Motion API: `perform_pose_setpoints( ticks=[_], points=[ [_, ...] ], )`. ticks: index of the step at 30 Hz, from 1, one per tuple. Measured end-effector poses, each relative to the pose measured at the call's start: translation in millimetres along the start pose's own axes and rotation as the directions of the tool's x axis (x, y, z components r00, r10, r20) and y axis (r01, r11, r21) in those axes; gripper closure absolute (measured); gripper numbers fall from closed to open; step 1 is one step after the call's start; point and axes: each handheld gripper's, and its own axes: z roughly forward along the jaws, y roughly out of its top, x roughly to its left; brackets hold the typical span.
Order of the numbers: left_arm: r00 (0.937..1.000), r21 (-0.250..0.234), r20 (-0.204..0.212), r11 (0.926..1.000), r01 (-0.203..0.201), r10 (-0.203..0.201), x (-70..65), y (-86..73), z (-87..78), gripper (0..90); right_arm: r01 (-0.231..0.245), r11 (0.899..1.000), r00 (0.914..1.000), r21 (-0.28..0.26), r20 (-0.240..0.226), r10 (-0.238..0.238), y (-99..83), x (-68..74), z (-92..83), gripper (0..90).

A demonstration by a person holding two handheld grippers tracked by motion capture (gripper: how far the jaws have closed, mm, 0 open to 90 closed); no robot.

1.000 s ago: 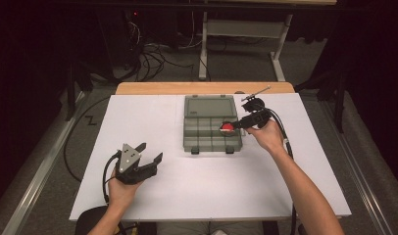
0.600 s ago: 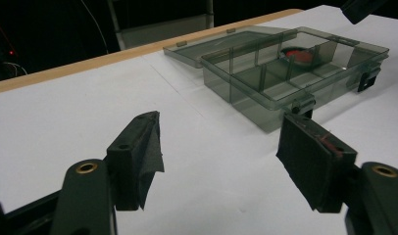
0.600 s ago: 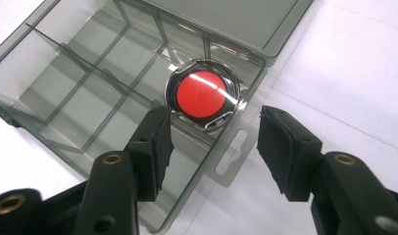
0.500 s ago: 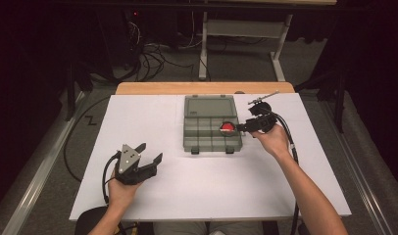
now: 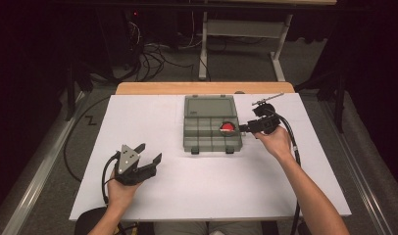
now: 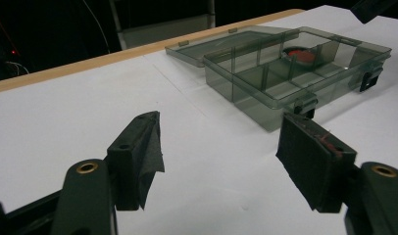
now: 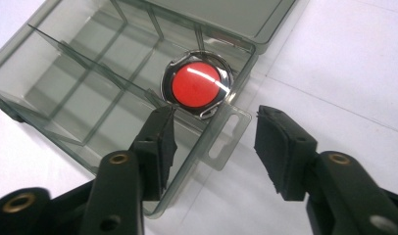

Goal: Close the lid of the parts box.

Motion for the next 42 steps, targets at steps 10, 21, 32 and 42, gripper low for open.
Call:
perform_pose_setpoints(
  ticks=[10, 21, 32, 42],
  points=[
    [0.9999, 0.021, 0.009, 0.9998, -0.007, 0.006, -1.0, -0.1, 2.8, 33.2, -0.067, 0.998, 0.9968, 0.004, -0.042, 0.067, -0.1, -4.1, 8.4, 63.0],
    [0.9983, 0.076, 0.039, 0.9964, 0.039, -0.042, 1.2, 0.7, 8.3, 33.0, -0.054, 0.997, 0.9966, 0.056, -0.058, 0.058, 1.0, -2.9, 21.2, 69.8],
    [0.9997, 0.066, 0.020, 0.9978, 0.012, -0.013, -2.8, 9.6, 10.2, 29.0, -0.058, 0.995, 0.9976, 0.081, -0.034, 0.061, 2.0, -2.9, 27.7, 73.0],
    [0.9977, 0.074, 0.032, 0.9956, 0.058, -0.060, 1.1, 32.0, 33.7, 29.7, -0.059, 0.993, 0.9981, 0.103, -0.012, 0.060, 4.0, -1.5, 28.5, 74.9]
  ],
)
